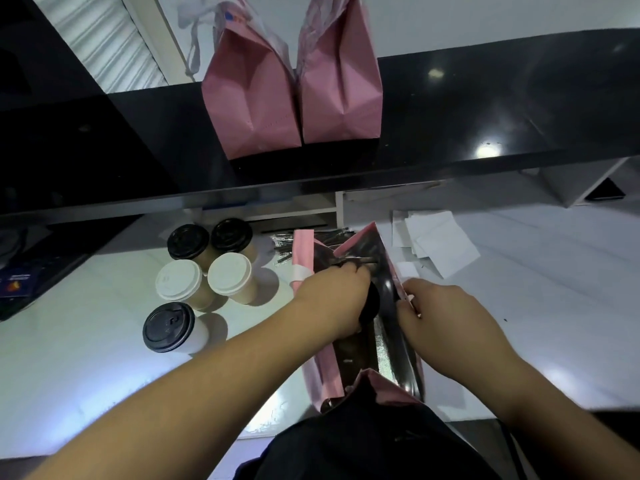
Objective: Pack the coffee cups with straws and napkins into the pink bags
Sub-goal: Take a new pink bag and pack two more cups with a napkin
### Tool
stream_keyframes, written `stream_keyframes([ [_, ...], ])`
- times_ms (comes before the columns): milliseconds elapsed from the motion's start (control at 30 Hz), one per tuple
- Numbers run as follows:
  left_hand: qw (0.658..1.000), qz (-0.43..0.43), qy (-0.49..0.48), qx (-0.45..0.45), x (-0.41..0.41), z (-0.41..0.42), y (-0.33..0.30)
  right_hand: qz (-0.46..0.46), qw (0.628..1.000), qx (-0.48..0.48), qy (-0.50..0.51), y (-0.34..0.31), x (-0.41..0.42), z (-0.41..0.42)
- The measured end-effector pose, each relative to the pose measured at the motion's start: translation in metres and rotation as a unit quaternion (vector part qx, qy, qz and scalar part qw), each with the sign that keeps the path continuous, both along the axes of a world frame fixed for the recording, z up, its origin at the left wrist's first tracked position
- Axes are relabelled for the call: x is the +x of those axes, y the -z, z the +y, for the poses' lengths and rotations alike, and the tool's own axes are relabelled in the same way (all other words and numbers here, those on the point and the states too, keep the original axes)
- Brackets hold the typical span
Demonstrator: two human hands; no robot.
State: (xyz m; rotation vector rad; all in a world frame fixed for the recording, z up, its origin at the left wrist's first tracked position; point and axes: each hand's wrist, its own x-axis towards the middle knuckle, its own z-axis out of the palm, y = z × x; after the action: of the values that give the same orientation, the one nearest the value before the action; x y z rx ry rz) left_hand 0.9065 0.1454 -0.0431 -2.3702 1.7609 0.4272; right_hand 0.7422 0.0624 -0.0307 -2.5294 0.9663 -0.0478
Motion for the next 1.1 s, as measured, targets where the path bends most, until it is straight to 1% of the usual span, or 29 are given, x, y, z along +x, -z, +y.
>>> stream_keyframes([
  [133,1.000,-0.008,0.003,-0.001,-0.003,-0.002,0.014,-0.004,1.000,-0.003,0.002,-0.001,-0.001,-0.001],
  [333,0.999,0.008,-0.019,0.038,0.001,-0.004,0.030,-0.006,1.000,-0.002,-0.002,-0.001,-0.001,0.000],
  [500,0.999,0.031,-0.044,-0.001,0.006,-0.015,0.032,-0.009,1.000,0.004,-0.002,-0.001,0.001,-0.001],
  [733,0.995,0.075,-0.064,0.021,0.004,-0.032,0.045,0.000,1.000,0.008,0.003,-0.001,0.001,-0.001],
  [833,0.995,0.069,-0.066,0.023,0.004,-0.034,0.046,0.005,1.000,0.015,0.007,-0.001,0.002,-0.001],
  [967,0.996,0.033,-0.071,0.036,-0.004,-0.030,0.035,0.003,1.000,0.020,0.010,-0.003,0.003,-0.003],
  [1033,0.997,0.038,-0.058,0.041,-0.008,-0.030,0.016,0.000,1.000,0.029,0.010,-0.003,0.003,-0.005],
  [1100,0.998,0.061,-0.029,-0.004,-0.009,-0.024,-0.009,-0.004,0.999,0.035,0.010,-0.002,0.003,-0.006],
])
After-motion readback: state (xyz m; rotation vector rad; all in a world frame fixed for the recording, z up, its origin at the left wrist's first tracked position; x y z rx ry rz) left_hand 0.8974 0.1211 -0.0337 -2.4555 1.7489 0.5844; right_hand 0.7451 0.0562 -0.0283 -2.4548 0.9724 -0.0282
